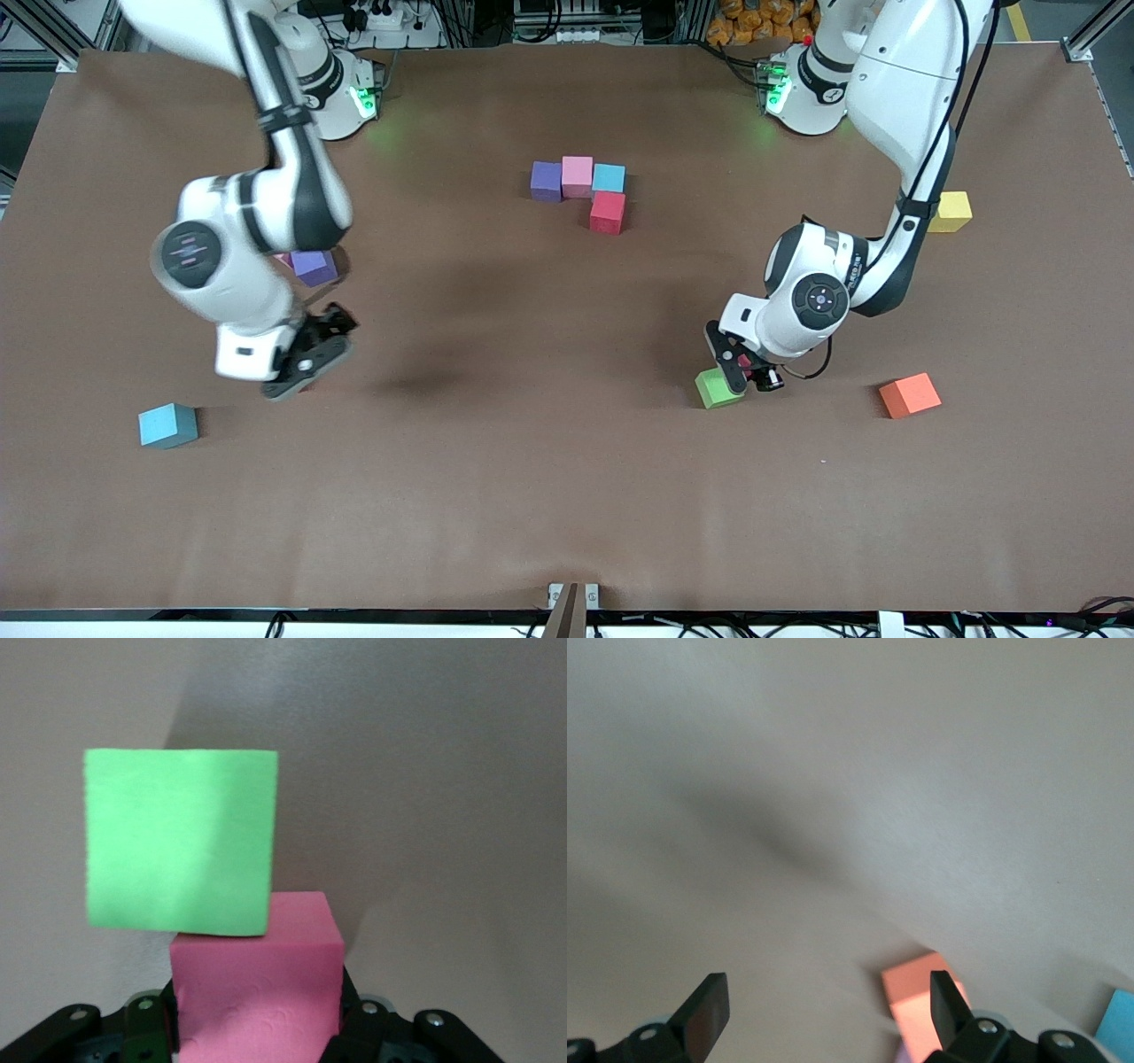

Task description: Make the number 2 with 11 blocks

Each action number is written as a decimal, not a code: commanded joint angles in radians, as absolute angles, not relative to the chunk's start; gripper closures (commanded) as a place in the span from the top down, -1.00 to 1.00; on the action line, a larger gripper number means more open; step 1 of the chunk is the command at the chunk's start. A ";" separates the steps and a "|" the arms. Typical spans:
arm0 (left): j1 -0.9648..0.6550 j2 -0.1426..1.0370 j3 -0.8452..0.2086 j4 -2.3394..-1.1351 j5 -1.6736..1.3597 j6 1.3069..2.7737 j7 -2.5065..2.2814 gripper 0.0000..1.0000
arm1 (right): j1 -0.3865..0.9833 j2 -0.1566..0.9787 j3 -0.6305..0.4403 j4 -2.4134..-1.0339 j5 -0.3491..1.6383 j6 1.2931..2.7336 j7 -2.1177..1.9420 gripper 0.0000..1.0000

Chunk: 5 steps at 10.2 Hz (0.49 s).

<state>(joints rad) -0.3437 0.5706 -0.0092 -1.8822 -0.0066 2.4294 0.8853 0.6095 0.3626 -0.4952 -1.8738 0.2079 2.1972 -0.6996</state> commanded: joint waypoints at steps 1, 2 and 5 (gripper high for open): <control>-0.359 0.539 0.009 -1.861 -0.017 2.398 0.792 -0.72 | 0.433 0.399 -0.411 -1.902 0.288 2.207 -0.955 1.00; -0.368 0.514 0.006 -1.859 -0.017 2.332 0.700 -0.72 | 0.389 0.420 -0.394 -1.914 0.328 2.209 -1.048 1.00; -0.443 0.454 -0.003 -1.861 -0.017 2.189 0.294 -0.73 | 0.351 0.481 -0.394 -1.940 0.472 2.210 -1.283 1.00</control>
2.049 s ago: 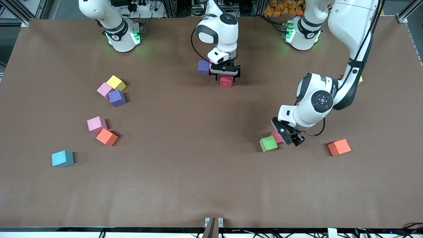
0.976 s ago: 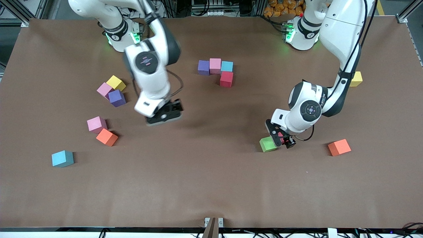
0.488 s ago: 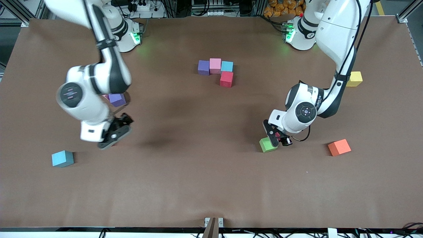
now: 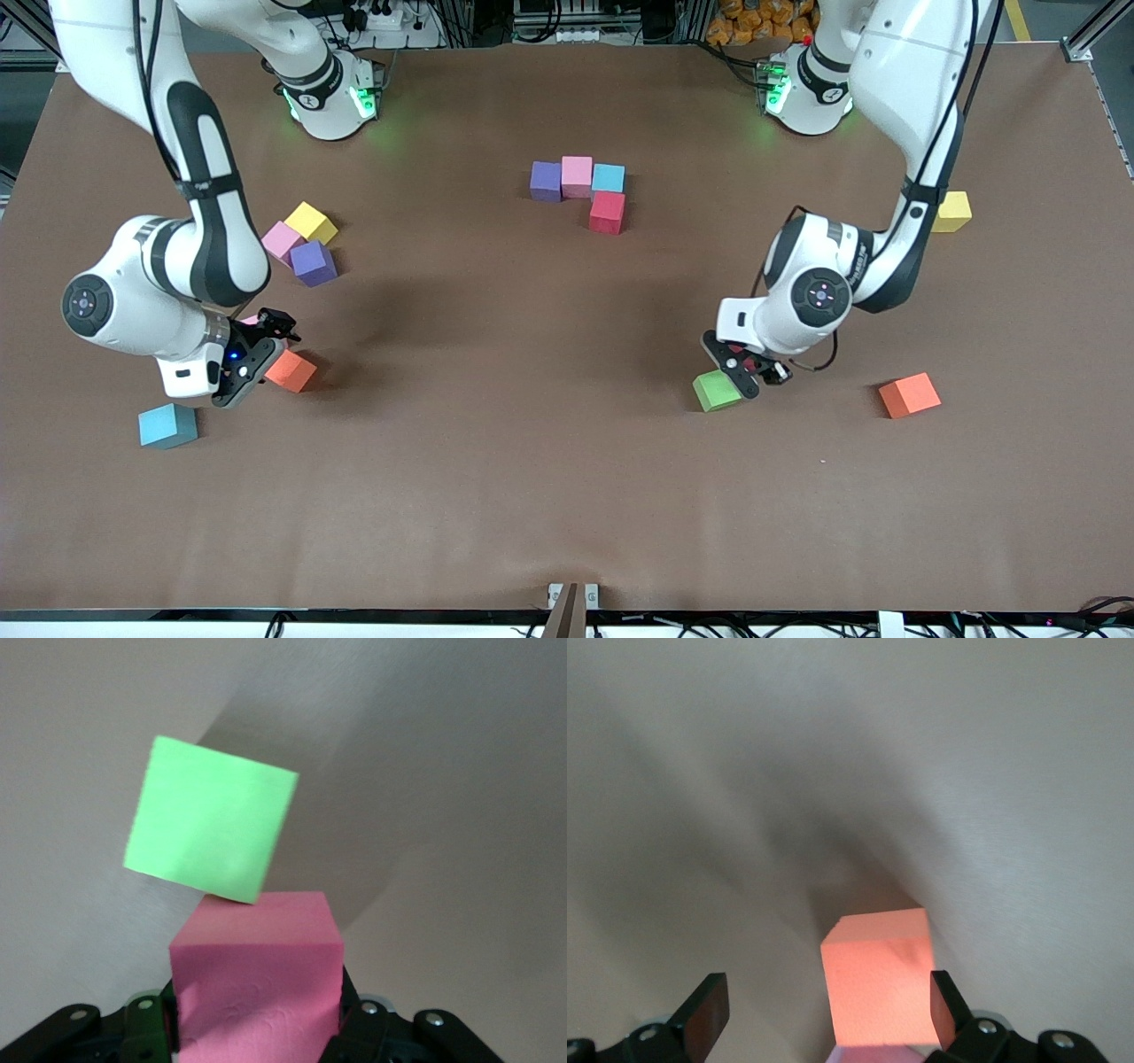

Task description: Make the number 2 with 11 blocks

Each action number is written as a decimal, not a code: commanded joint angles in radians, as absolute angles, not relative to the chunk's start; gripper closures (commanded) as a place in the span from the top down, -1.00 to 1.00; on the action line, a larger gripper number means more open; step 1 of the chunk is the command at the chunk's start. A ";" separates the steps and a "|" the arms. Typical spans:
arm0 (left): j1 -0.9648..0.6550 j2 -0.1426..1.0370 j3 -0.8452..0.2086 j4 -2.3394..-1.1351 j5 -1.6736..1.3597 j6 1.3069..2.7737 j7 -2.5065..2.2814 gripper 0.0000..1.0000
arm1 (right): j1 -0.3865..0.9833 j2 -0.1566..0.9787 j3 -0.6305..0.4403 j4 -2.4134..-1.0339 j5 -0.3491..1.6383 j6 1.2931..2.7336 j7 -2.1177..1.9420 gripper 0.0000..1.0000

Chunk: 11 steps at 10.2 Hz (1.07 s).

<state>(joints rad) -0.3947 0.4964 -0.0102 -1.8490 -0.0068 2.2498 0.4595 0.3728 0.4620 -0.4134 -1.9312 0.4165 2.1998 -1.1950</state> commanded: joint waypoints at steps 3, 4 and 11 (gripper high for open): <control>-0.520 0.439 -0.005 -1.865 -0.069 2.168 -0.008 -0.80 | 0.331 0.534 -0.394 -1.939 0.528 2.284 -1.432 1.00; -0.547 0.437 -0.005 -1.867 -0.092 2.168 -0.094 -0.79 | 0.331 0.538 -0.394 -1.939 0.535 2.308 -1.460 1.00; -0.632 0.460 -0.147 -1.871 -0.177 2.210 -0.746 -0.79 | 0.287 0.572 -0.394 -1.933 0.551 2.376 -1.517 1.00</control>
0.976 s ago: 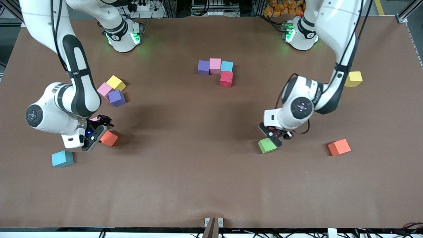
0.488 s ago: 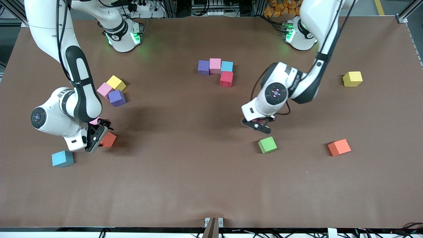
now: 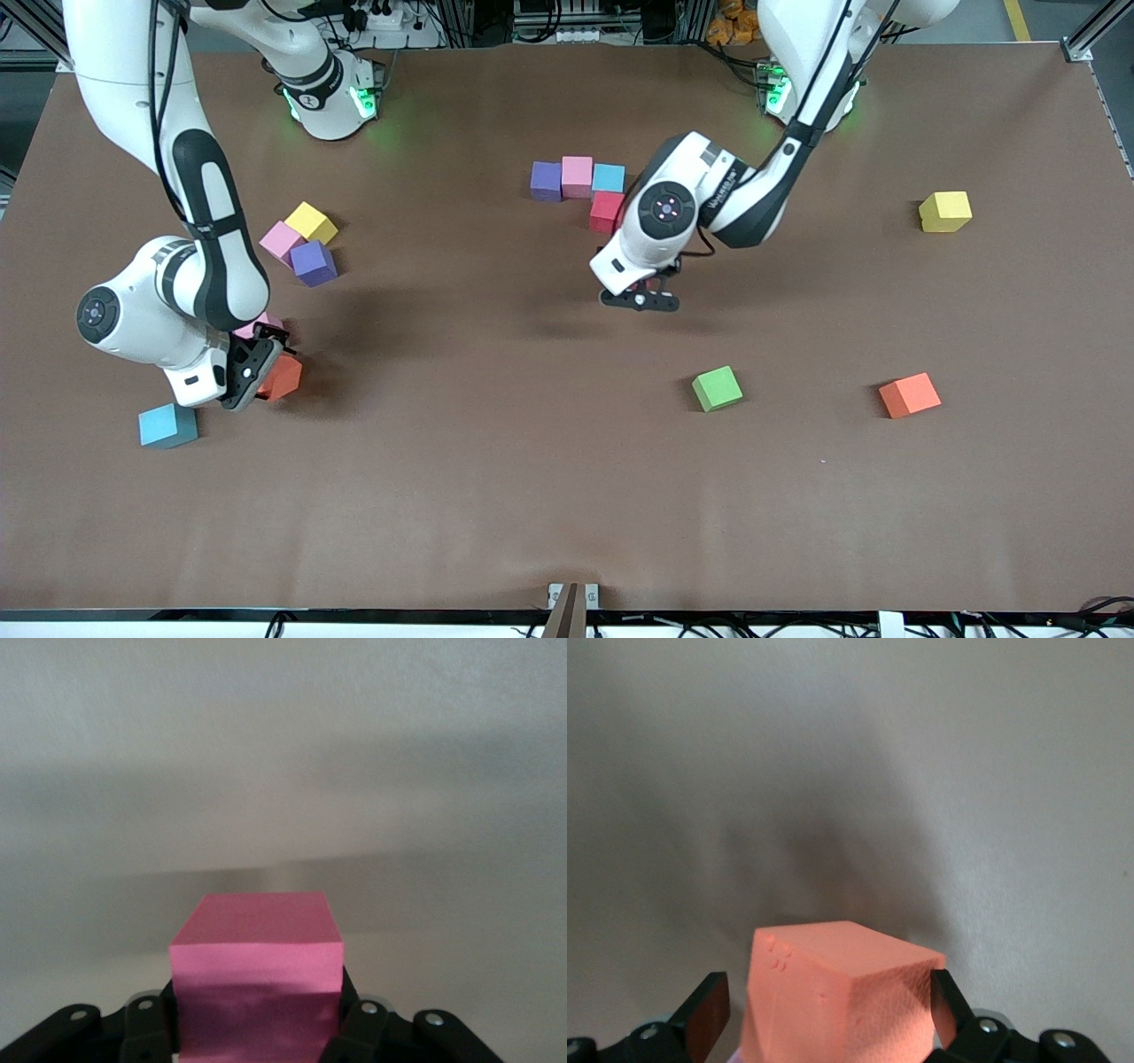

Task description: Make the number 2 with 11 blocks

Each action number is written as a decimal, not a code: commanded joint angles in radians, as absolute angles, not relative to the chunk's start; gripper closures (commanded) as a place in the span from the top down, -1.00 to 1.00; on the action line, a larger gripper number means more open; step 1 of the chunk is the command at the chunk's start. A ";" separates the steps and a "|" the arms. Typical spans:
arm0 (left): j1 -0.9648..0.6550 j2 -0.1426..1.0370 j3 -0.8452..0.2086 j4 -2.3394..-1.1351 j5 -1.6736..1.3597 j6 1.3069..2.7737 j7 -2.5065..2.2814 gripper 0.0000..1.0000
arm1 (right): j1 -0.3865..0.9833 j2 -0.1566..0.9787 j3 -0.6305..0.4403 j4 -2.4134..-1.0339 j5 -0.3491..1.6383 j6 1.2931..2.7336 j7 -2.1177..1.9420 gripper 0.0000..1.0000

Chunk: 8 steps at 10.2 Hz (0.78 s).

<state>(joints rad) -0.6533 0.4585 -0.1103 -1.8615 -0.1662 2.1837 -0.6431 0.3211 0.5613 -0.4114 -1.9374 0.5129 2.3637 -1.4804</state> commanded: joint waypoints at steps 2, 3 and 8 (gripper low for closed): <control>-0.574 0.465 -0.213 -1.891 -0.164 2.264 -0.801 -0.78 | 0.276 0.580 -0.394 -1.930 0.578 2.378 -1.516 1.00; -0.577 0.459 -0.225 -1.893 -0.122 2.269 -0.865 -0.77 | 0.272 0.580 -0.394 -1.930 0.601 2.376 -1.514 1.00; -0.535 0.453 -0.331 -1.954 0.124 2.350 -1.077 -0.76 | 0.264 0.591 -0.394 -1.922 0.649 2.375 -1.514 0.52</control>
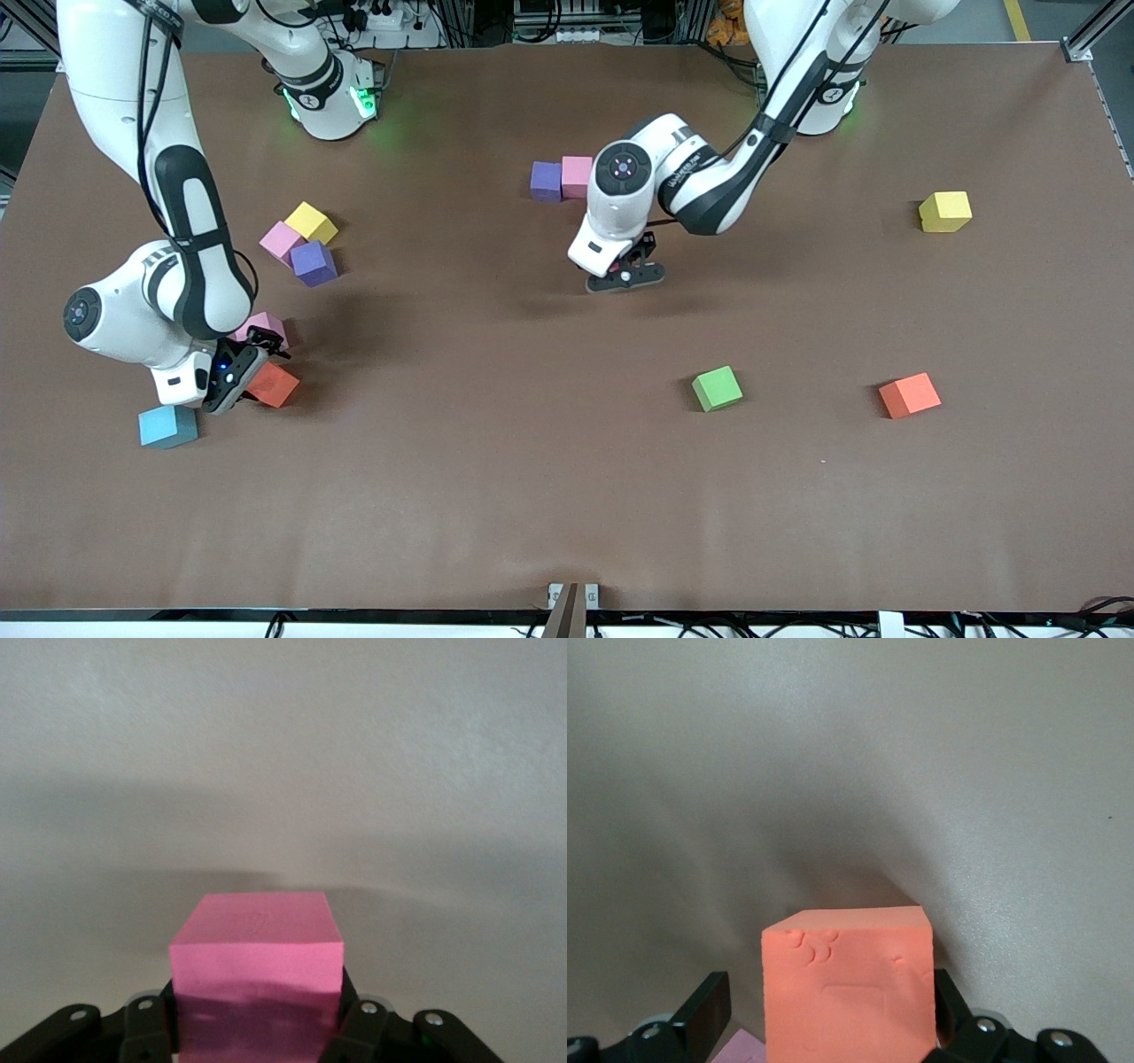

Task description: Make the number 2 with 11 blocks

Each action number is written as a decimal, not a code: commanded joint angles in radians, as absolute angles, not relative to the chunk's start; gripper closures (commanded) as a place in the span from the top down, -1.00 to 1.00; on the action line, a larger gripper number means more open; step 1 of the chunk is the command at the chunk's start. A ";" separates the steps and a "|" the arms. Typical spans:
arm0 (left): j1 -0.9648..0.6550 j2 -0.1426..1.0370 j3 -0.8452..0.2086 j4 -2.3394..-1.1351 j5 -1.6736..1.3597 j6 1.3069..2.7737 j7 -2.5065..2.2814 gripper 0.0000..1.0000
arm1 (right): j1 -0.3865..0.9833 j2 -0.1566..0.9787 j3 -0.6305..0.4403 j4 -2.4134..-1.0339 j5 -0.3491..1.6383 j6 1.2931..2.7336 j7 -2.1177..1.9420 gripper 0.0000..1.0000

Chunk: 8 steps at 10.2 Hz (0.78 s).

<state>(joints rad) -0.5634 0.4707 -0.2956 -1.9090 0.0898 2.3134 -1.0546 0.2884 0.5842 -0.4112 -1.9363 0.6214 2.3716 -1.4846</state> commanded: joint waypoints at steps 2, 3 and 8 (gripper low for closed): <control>-0.534 0.448 -0.360 -1.988 0.187 2.356 -1.077 -0.76 | 0.267 0.589 -0.394 -1.907 0.647 2.362 -1.500 -0.36; -0.534 0.448 -0.370 -2.002 0.214 2.358 -1.072 -0.75 | 0.273 0.581 -0.394 -1.889 0.647 2.343 -1.491 -0.57; -0.523 0.442 -0.405 -2.089 0.248 2.465 -1.069 -0.74 | 0.330 0.549 -0.394 -1.801 0.646 2.209 -1.222 -0.61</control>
<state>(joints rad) -0.5450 0.4701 -0.3877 -2.0292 0.2185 2.4094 -1.0579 0.3084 0.5779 -0.3964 -1.7972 0.6291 2.2214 -1.2979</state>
